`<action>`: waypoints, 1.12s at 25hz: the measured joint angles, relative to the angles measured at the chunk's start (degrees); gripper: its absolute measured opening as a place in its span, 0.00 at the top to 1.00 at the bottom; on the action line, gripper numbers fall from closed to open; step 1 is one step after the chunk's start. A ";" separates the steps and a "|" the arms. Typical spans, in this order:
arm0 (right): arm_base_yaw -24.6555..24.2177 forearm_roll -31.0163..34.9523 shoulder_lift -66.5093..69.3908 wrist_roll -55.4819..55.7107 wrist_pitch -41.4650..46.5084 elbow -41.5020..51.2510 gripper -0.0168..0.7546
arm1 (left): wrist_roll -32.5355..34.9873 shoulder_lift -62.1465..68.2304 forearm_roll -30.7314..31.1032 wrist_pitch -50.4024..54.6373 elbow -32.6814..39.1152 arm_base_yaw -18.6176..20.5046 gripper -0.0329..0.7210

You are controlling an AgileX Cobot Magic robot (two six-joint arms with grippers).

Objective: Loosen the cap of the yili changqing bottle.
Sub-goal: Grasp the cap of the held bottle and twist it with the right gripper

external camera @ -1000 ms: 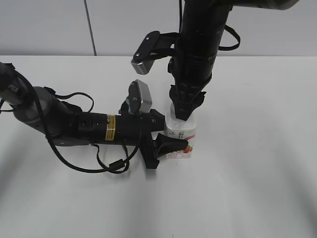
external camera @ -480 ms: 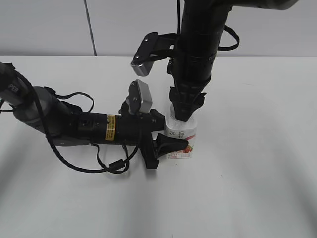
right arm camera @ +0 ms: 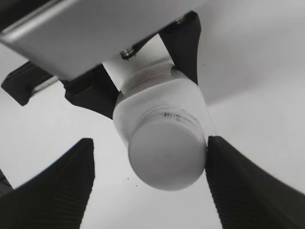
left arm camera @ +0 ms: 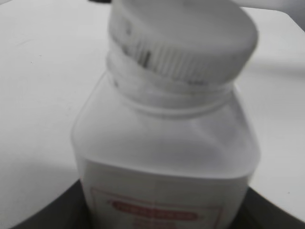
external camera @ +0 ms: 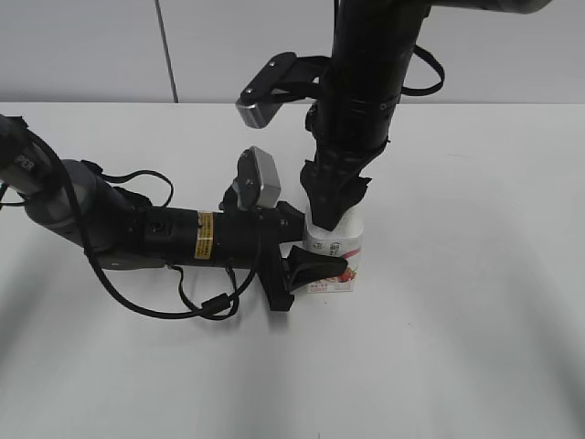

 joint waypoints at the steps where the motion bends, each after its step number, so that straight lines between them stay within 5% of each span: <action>1: 0.00 0.13 -0.32 2.28 0.00 0.00 0.25 | 0.00 0.00 0.00 0.00 0.00 0.00 0.45; 19: 0.00 -0.80 -1.26 54.92 0.37 0.00 0.25 | 0.00 0.00 0.00 0.00 0.00 0.00 0.45; 28: 0.00 -2.29 -0.06 60.56 0.37 0.00 0.25 | 0.00 0.00 0.00 0.00 0.00 0.00 0.45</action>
